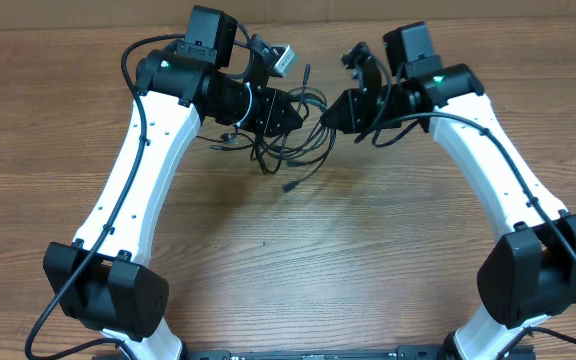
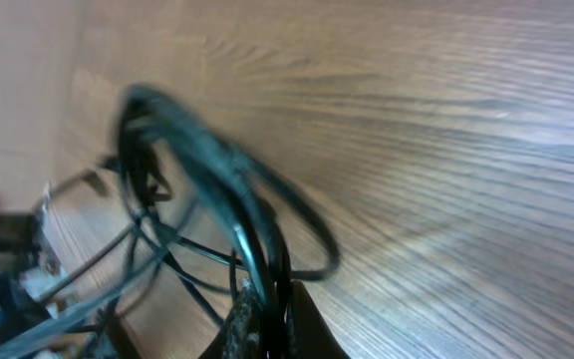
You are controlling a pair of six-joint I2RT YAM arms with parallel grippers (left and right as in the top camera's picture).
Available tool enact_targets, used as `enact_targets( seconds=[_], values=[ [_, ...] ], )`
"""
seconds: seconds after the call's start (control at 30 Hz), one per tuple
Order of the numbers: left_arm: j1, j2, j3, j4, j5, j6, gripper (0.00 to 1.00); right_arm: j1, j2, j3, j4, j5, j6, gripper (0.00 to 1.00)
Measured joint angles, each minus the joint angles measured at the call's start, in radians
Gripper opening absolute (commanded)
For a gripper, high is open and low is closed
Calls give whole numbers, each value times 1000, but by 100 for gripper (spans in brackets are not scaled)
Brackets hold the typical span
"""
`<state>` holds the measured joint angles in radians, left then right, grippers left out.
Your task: Untangle cables
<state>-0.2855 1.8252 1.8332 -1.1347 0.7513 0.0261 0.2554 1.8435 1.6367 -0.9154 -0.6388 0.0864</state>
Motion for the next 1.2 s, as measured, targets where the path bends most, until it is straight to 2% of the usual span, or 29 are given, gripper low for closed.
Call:
enact_targets(
  seconds=[0.03, 0.1, 0.17, 0.3, 0.53, 0.7, 0.9, 1.03, 1.2],
  values=[
    [0, 0, 0, 1, 1, -3, 43, -20, 0, 0, 2, -16, 14, 4],
    [-1, 0, 0, 4, -8, -5, 57, -51, 1, 13, -5, -47, 26, 4],
    [-1, 0, 0, 19, -14, -5, 64, -77, 2, 47, -19, -68, 33, 4],
    [3, 0, 5, 134, -39, -9, 71, -92, 2, 131, -69, -111, 21, 4],
    [77, 0, 14, 180, -140, -24, 69, -92, 2, 244, -254, -274, -122, 4],
    [100, 29, 18, 171, -113, 20, 63, -92, 1, 295, -286, -349, -151, 4],
    [89, 140, 19, 195, 64, 158, 61, -92, 1, 295, -319, -375, -161, 4],
    [89, 206, 19, 229, 232, 250, 59, -92, 1, 295, -338, -379, -162, 4],
    [112, 212, 19, 271, 375, 299, 62, -92, 1, 295, -346, -382, -165, 4]
  ],
)
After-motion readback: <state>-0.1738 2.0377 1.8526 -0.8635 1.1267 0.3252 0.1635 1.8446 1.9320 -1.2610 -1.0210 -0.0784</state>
